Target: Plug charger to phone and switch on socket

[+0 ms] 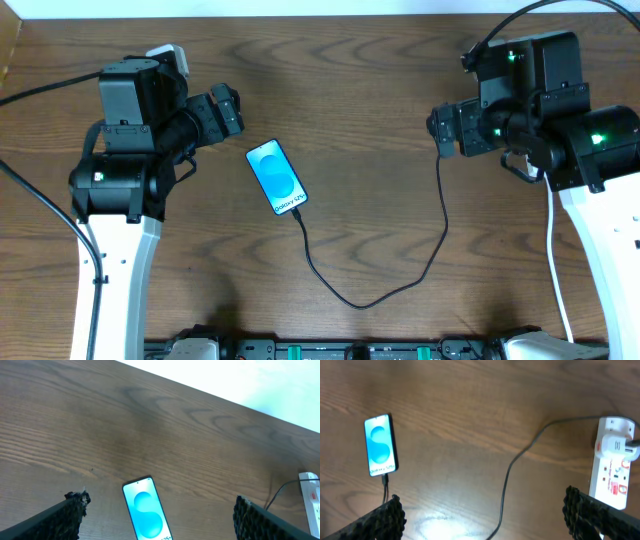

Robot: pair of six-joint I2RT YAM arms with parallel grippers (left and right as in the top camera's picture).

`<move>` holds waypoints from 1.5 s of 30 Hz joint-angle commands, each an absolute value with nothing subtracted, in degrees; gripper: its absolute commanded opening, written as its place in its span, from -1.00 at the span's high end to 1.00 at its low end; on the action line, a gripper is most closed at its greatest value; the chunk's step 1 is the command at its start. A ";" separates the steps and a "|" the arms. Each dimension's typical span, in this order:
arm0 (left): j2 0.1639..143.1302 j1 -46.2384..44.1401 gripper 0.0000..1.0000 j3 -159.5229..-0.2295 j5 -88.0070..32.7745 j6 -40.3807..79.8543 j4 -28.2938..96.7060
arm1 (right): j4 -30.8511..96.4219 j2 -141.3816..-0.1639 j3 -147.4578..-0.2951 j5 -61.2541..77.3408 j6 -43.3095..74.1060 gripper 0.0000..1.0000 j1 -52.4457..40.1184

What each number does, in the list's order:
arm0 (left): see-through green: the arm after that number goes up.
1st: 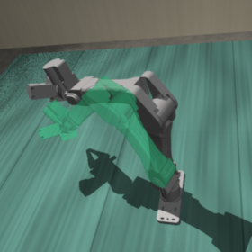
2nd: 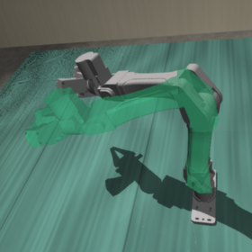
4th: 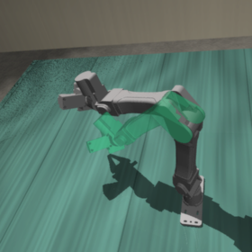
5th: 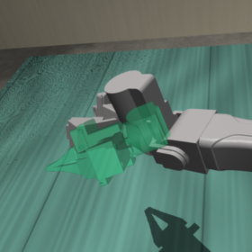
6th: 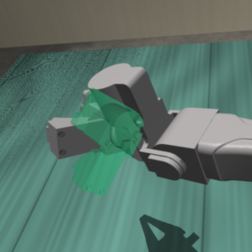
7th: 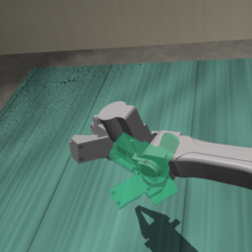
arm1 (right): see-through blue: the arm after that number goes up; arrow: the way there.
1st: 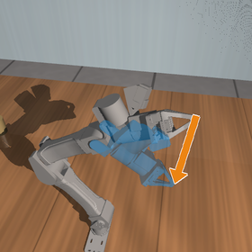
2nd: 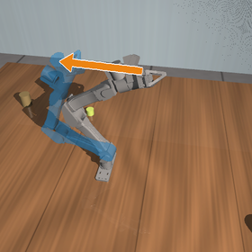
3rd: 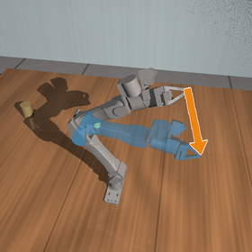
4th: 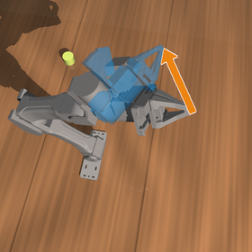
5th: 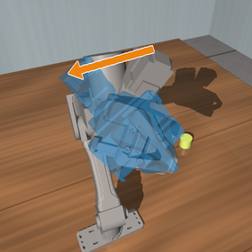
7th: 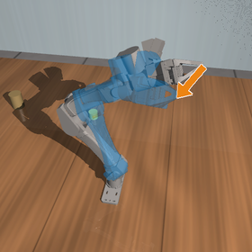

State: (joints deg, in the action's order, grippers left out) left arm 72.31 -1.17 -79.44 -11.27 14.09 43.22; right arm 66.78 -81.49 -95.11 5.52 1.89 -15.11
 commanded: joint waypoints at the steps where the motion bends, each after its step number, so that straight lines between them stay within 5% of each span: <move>1: 71.92 -1.06 -0.90 -79.64 -11.33 13.56 43.29 | 68.38 -80.90 -95.15 4.64 1.63 -0.99 -15.33; 23: 71.92 -1.06 -0.91 -79.64 -11.33 13.56 43.29 | 66.00 -80.90 -95.11 1.72 1.63 -0.99 -15.31; 36: 71.92 -1.06 -0.91 -79.64 -11.33 13.56 43.29 | 43.90 -79.22 -88.90 -3.70 1.61 -0.99 -12.80; 45: 71.92 -1.06 -0.91 -79.64 -11.33 13.56 43.29 | 19.03 -63.51 -60.99 -1.13 1.61 -0.99 -9.34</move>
State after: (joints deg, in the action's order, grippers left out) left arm 72.31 -1.17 -79.44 -11.29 14.11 43.24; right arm 22.68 -69.30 -68.75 -1.93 1.87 -10.09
